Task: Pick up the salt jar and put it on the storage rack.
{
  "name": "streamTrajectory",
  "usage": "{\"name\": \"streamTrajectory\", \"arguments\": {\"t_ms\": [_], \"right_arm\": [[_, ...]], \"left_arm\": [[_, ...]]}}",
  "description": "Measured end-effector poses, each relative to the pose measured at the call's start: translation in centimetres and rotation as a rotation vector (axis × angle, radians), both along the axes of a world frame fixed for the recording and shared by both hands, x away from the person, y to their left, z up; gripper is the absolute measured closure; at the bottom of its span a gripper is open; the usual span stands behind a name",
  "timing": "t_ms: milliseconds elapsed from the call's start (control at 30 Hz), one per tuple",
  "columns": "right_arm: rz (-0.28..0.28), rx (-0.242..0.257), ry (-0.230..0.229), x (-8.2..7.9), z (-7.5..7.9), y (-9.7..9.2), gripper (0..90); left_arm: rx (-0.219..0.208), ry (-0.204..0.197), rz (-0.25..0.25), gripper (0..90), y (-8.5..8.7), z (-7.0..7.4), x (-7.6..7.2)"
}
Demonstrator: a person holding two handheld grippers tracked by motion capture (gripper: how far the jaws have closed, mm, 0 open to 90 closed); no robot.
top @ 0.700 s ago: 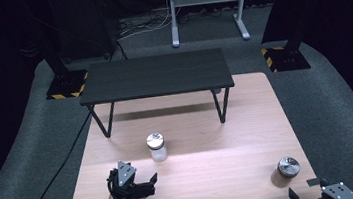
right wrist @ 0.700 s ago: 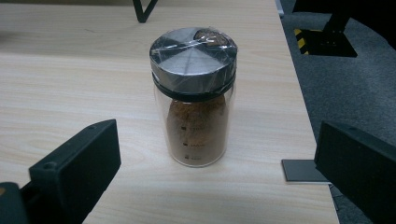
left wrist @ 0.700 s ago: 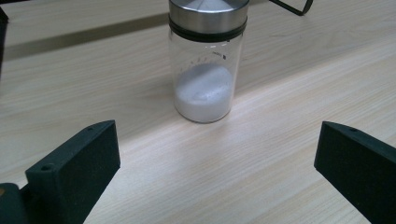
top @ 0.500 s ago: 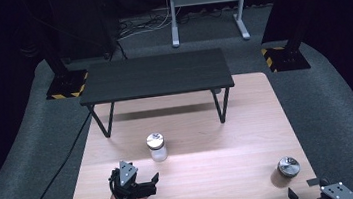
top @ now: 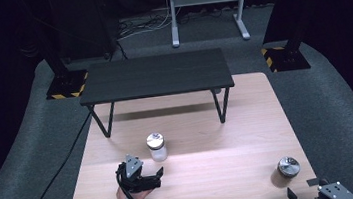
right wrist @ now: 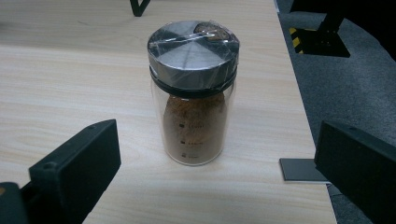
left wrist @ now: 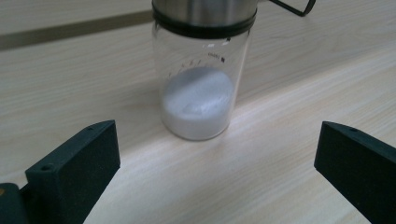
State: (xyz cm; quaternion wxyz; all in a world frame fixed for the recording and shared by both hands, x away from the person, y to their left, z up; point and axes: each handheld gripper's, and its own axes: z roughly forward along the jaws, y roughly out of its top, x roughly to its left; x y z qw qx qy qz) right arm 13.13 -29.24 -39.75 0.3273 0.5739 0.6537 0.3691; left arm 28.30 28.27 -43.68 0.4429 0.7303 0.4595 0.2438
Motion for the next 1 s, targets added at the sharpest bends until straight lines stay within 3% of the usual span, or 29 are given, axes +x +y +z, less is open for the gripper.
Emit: {"name": "streamTrajectory", "arguments": {"t_ms": [600,800,1000], "right_arm": [[0.012,0.004,0.007,0.3,-0.2,-0.1,0.0],[0.007,0.0,0.006,0.2,-0.1,-0.1,0.0],[0.008,0.0,0.007,0.2,-0.1,-0.1,0.0]], "left_arm": [[0.054,0.011,0.002,0.0,-1.8,-0.2,3.5],[0.092,0.002,0.01,0.0,-2.8,-0.1,4.4],[0.089,0.002,0.009,0.0,-3.1,-0.1,5.5]]}}
